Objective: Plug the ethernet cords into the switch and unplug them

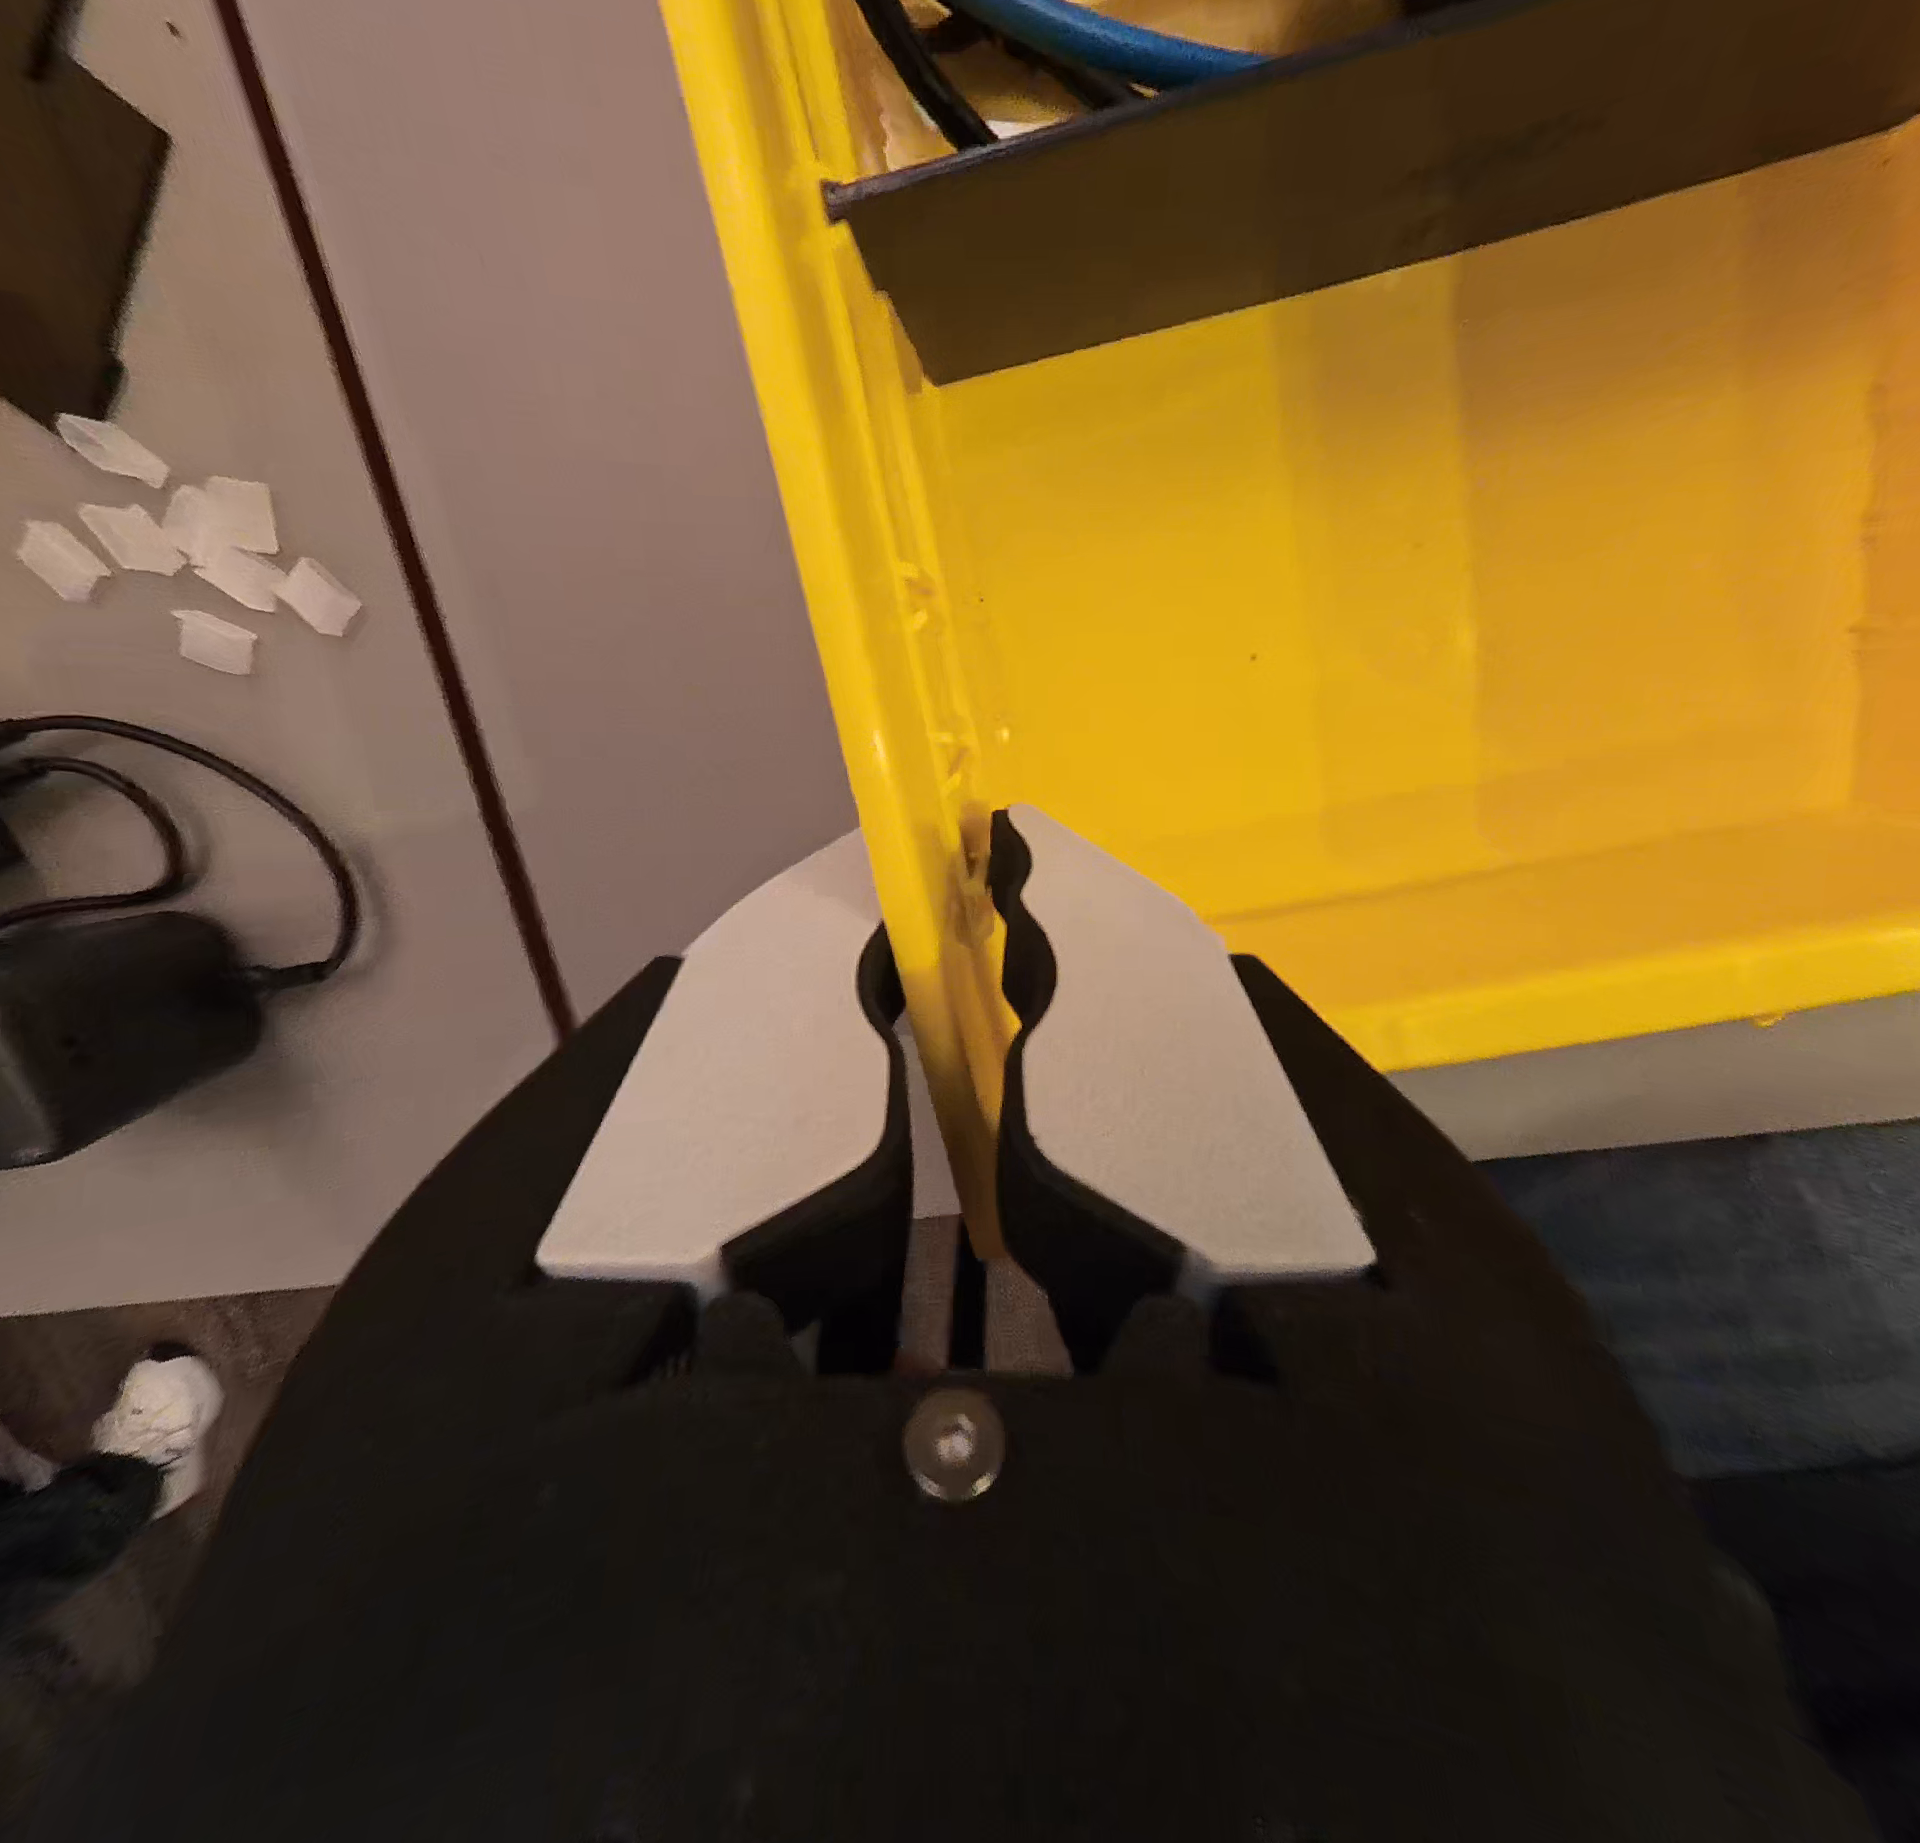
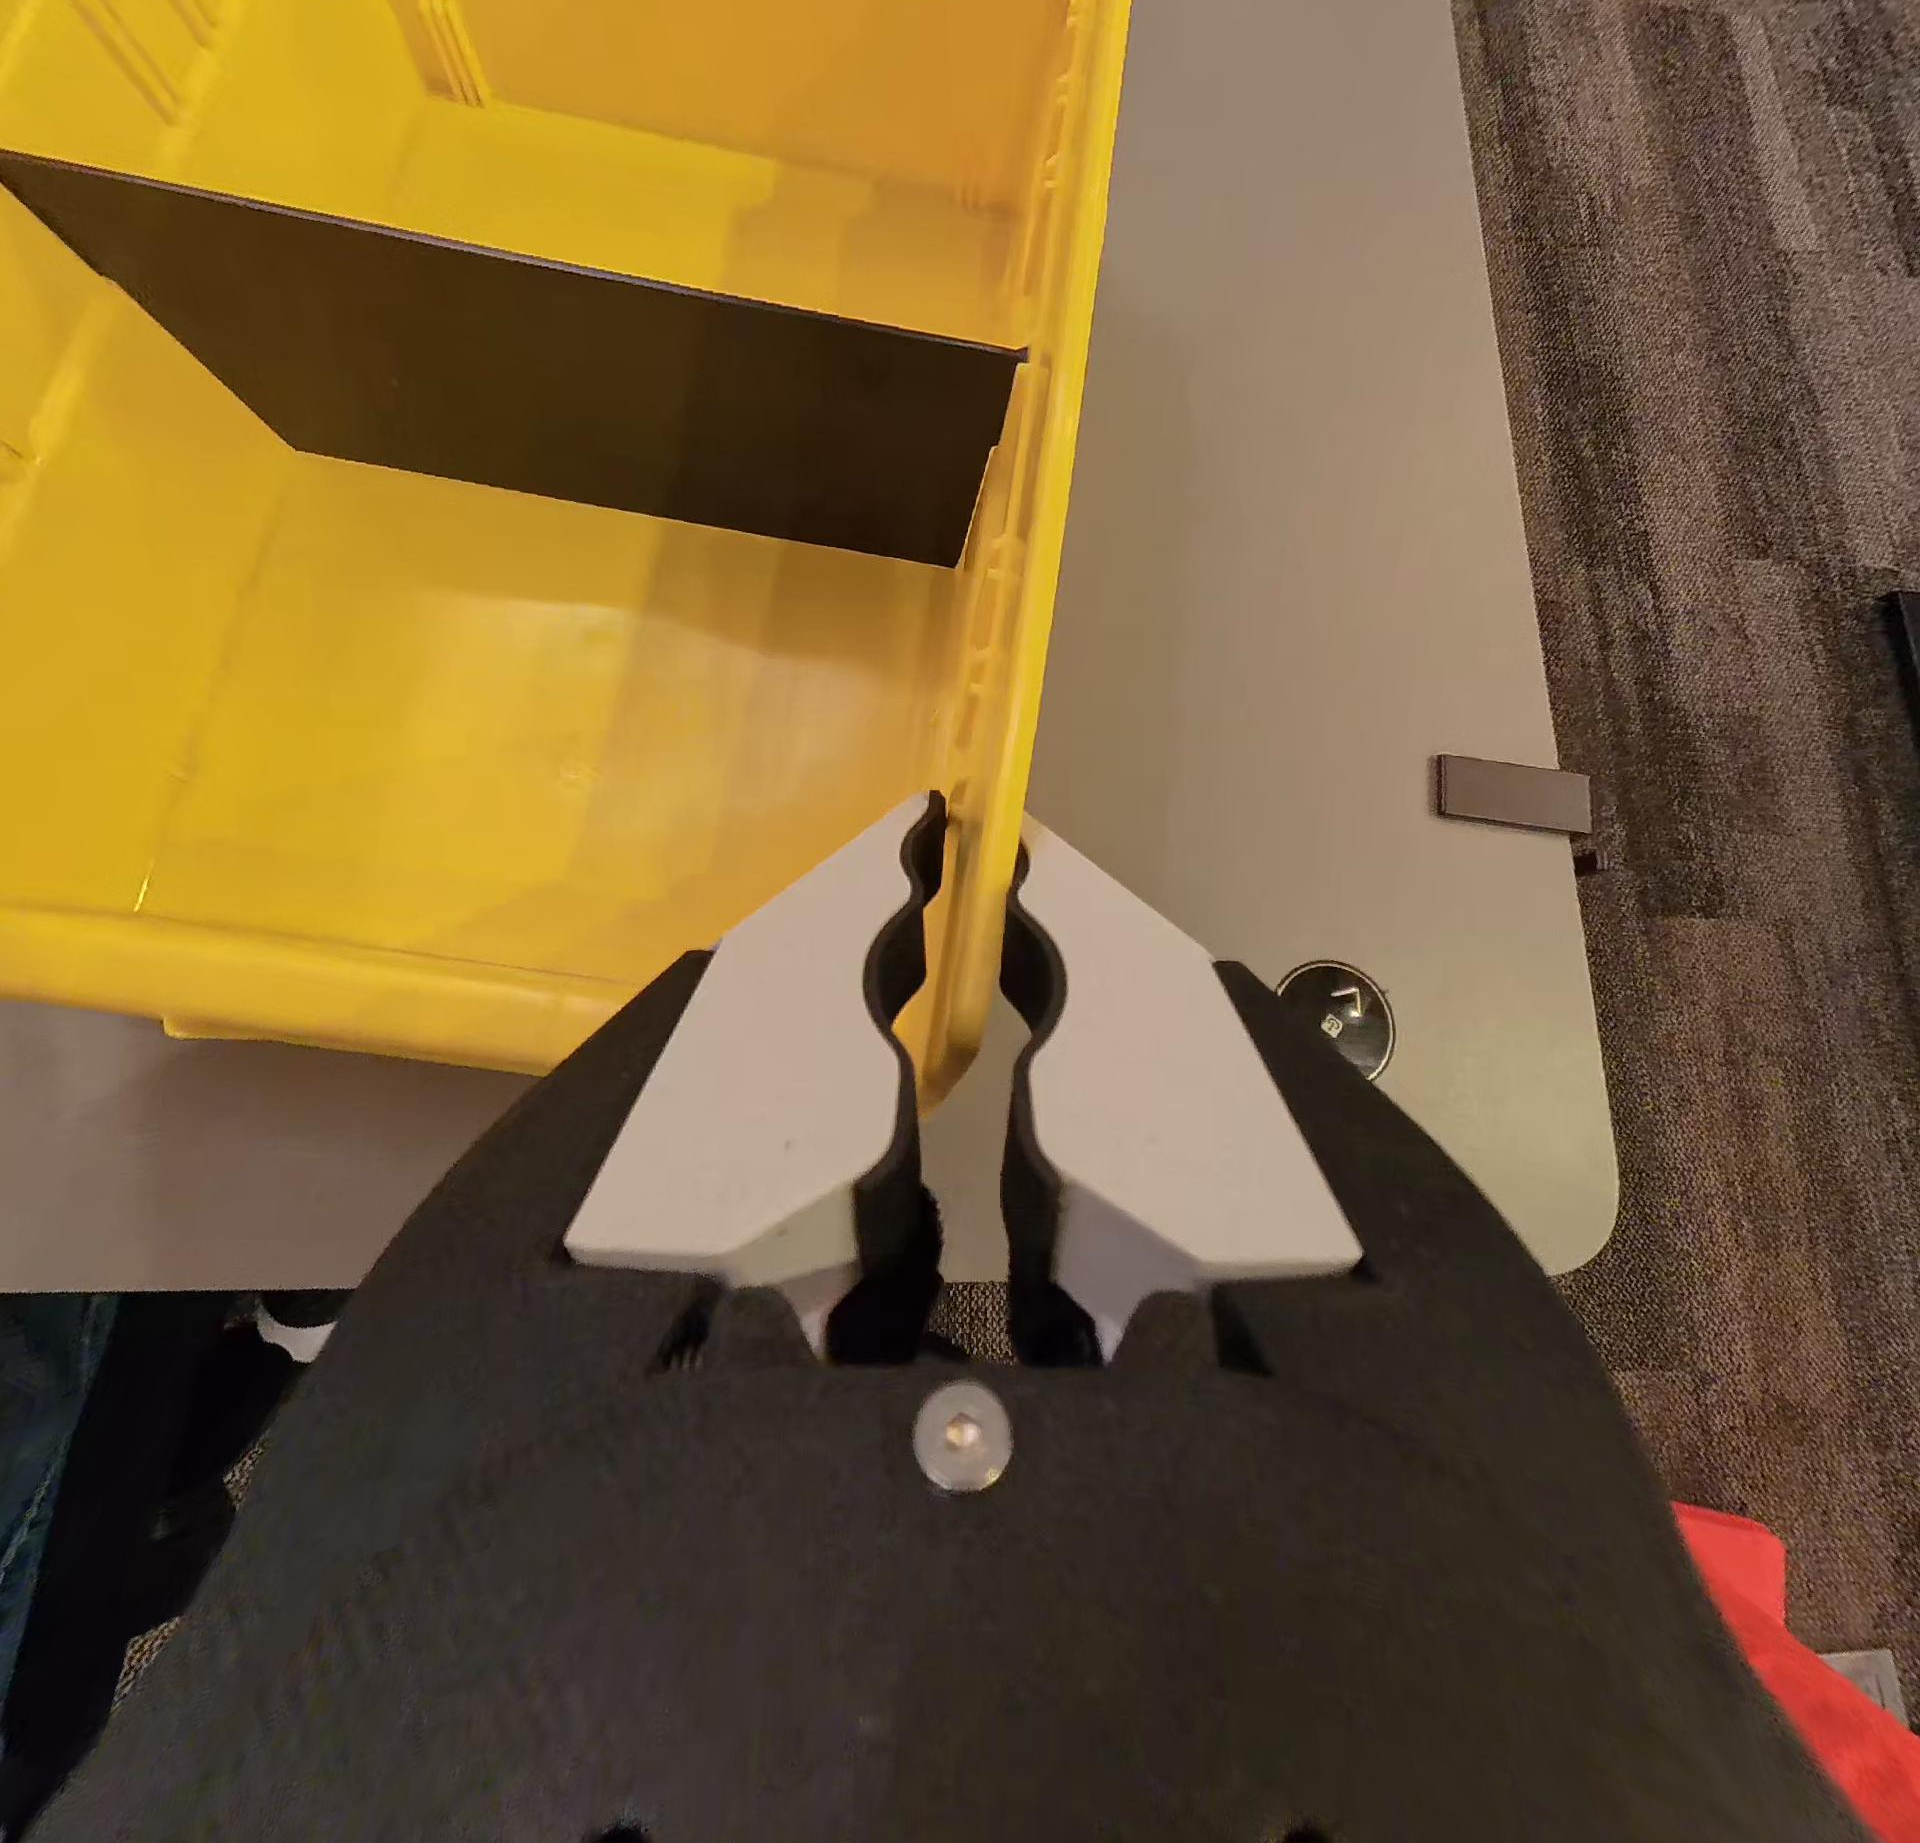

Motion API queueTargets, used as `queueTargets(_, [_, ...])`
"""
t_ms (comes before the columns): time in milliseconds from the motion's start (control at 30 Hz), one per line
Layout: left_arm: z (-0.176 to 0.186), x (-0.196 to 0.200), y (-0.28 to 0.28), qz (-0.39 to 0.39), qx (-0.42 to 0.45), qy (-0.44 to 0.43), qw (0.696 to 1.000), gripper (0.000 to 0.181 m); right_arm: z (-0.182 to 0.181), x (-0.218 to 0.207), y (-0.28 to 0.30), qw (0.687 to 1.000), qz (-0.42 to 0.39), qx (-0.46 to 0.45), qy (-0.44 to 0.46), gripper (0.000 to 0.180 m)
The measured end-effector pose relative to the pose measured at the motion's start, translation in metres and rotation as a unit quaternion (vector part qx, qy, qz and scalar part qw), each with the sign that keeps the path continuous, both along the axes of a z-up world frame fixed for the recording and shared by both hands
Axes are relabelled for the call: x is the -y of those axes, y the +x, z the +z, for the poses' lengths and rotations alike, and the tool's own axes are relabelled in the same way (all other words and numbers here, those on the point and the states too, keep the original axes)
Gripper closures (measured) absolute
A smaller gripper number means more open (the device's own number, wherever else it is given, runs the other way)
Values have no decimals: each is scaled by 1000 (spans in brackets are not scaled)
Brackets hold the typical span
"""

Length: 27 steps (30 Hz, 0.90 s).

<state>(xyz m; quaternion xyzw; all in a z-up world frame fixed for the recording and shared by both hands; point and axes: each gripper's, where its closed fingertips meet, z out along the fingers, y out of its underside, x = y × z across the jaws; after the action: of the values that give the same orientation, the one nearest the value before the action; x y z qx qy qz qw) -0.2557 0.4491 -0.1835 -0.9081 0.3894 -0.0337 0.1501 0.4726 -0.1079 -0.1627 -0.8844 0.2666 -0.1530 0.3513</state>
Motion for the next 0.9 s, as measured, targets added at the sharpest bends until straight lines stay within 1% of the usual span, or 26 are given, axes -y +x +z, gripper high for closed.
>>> queueTargets(33, [2,-5,-5,-2,-20,18,1000,159,1,0,0,1000,0,2,-1,167])
queueTargets(67, [7,-12,-12,2,-42,43,998,140,3,1,1,1000,-3,11,-2,165])
queueTargets(100, [18,-20,-13,1,-47,71,996,128,6,1,0,1000,-5,19,0,163])
queueTargets(133, [31,-26,-9,-6,-41,104,994,125,11,1,-1,1000,-4,28,3,158])
queueTargets(200, [60,-38,2,-23,-47,164,985,125,22,2,-1,998,-11,57,5,151])
queueTargets(233, [72,-42,13,-50,-58,191,979,124,27,2,-1,997,-13,70,4,149])
queueTargets(300, [89,-48,46,-138,-78,245,956,124,41,-2,-3,995,-9,98,9,147])
queueTargets(333, [93,-51,63,-179,-94,268,942,121,50,-6,-5,993,-3,114,14,147])
queueTargets(400, [90,-57,93,-256,-138,294,910,112,66,-16,-11,990,10,141,20,147])
queueTargets(467, [81,-71,109,-294,-196,304,884,102,80,-26,-18,985,23,168,29,148])
queueTargets(500, [74,-75,118,-317,-208,302,875,102,86,-32,-23,983,31,179,33,149])
queueTargets(567, [63,-84,128,-344,-236,303,857,111,93,-44,-34,980,50,188,39,150])
queueTargets(633, [59,-91,134,-367,-253,320,836,134,96,-55,-43,977,68,197,41,151])
queueTargets(700, [62,-94,137,-368,-252,340,828,158,97,-63,-50,974,83,207,34,152])
queueTargets(767, [69,-96,137,-363,-253,358,822,172,99,-69,-53,972,92,214,31,153])
queueTargets(900, [73,-96,132,-359,-251,377,816,175,101,-82,-56,971,107,210,40,154])
